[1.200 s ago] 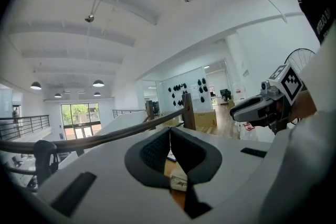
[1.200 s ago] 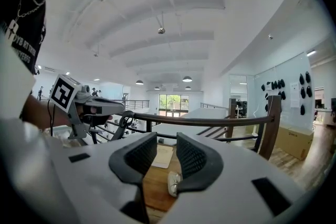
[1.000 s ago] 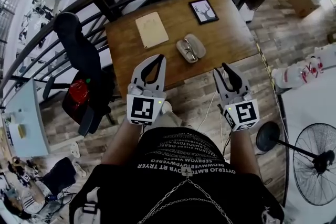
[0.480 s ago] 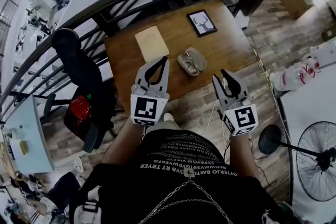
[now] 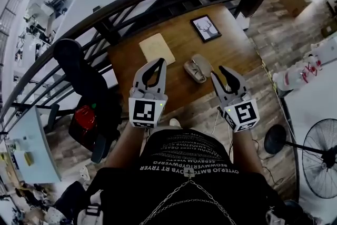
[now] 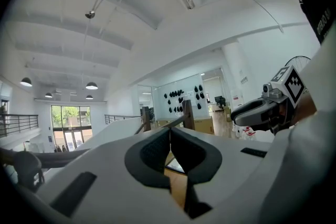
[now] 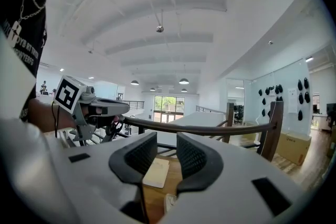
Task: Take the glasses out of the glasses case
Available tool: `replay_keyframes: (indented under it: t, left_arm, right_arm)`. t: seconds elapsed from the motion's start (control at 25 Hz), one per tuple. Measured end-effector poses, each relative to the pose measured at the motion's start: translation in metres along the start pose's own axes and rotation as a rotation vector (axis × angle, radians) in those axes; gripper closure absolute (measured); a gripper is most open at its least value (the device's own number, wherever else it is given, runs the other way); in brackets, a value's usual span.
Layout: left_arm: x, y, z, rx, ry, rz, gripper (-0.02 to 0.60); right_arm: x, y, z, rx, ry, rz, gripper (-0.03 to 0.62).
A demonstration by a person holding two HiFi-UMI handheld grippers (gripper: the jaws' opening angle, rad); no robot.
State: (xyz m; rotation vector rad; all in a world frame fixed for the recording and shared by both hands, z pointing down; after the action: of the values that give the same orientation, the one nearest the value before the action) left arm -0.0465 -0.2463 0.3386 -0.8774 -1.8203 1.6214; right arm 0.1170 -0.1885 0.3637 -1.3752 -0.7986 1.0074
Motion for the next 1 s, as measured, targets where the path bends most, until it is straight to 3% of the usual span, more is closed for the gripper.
replay_keyframes:
  t: [0.36,0.72,1.0]
  left_arm:
    - [0.019,-0.010,0.044,0.016,0.049,-0.007,0.552]
    - [0.027,-0.020,0.019,0.041,-0.010,0.008,0.552]
    - [0.032,-0.028,0.011,0.034,-0.007,0.031,0.552]
  right_arm:
    - [-0.030,0.010,0.016,0.021,0.005,-0.003,0.476]
    - [-0.026,0.008,0.032,-0.012,0.023,0.010,0.476]
    - [-0.023,-0.005,0.031,-0.034,0.035,0.022,0.476]
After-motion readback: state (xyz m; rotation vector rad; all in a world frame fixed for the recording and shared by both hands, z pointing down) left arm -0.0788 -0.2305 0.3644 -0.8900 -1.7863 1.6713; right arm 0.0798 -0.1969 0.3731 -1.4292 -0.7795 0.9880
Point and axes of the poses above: the fingertips, and each gripper's own axes: x backward along the fingers, z to its left, y out of its top, the point moved 1 cm from there along x, backward along the fingers, and after that the axes turned 4 degrees about -z, right-handed, at the moved point
